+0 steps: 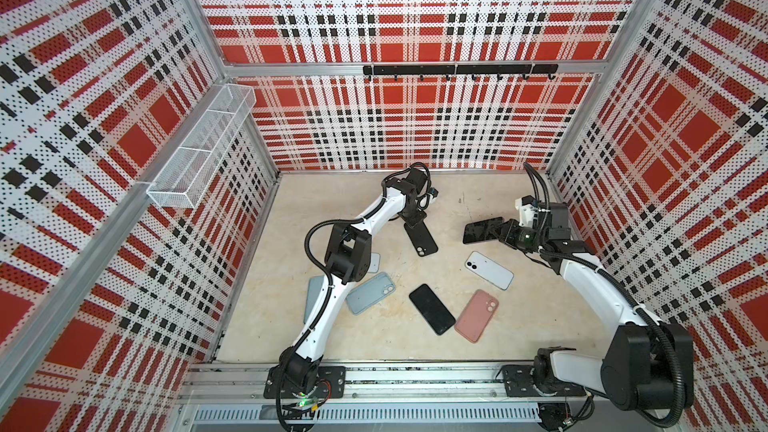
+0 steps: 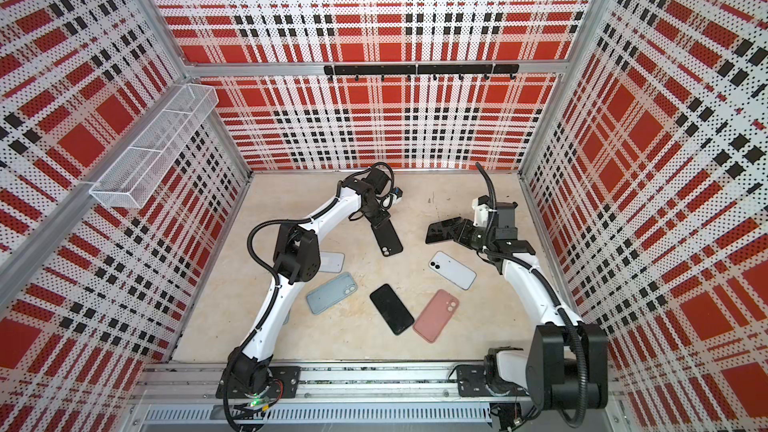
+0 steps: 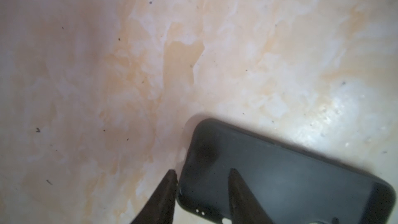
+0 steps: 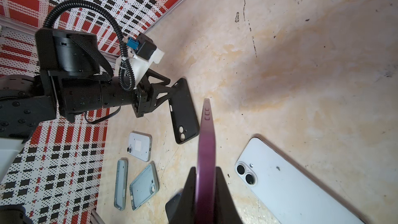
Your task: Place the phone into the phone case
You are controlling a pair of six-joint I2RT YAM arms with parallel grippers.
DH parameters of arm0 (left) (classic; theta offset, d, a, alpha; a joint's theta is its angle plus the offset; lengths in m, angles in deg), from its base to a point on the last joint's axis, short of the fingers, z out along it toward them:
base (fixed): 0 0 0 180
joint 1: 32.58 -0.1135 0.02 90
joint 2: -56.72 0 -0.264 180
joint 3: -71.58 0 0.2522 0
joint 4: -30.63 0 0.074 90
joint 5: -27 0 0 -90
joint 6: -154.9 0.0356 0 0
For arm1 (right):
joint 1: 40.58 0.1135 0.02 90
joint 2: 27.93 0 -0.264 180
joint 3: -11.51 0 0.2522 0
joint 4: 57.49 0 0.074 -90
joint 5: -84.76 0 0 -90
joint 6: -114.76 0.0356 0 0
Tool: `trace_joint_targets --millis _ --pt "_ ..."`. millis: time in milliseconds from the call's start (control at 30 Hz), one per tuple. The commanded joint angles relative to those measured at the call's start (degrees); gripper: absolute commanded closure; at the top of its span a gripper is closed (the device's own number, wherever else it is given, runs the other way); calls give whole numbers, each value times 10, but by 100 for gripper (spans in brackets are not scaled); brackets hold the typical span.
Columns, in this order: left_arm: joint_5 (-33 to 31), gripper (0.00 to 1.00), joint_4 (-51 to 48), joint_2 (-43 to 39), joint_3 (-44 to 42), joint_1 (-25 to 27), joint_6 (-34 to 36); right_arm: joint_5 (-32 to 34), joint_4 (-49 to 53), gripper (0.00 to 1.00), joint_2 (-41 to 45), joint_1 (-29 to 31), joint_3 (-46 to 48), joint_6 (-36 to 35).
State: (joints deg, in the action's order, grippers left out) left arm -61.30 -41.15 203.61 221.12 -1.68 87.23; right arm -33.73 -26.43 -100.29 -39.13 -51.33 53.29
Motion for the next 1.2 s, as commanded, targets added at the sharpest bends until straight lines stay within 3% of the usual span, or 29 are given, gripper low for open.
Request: trace_joint_targets --millis 0,100,233,400,600,867,967,1167 --pt "-13 60 8 25 25 3 -2 -11 -39 100 1 -2 -27 -4" --pt "-10 66 10 33 31 5 -9 -11 -38 100 -1 -2 -30 -3" --pt "-4 84 10 43 40 6 -30 -12 -35 100 -3 -2 -36 -3" --pt "0 99 13 38 35 -3 -102 -7 -33 100 -7 -2 -35 -6" --pt "-21 100 23 -21 -37 -30 -251 -10 -40 100 -21 -2 -32 -4" --pt "-101 100 65 -150 -229 -56 -503 -25 -62 100 -33 -1 -25 9" --pt "-113 100 94 -178 -277 -56 -538 -27 -65 100 -34 -1 -23 9" --pt "-84 100 115 -176 -282 -57 -578 -40 -63 100 -43 -1 -28 5"
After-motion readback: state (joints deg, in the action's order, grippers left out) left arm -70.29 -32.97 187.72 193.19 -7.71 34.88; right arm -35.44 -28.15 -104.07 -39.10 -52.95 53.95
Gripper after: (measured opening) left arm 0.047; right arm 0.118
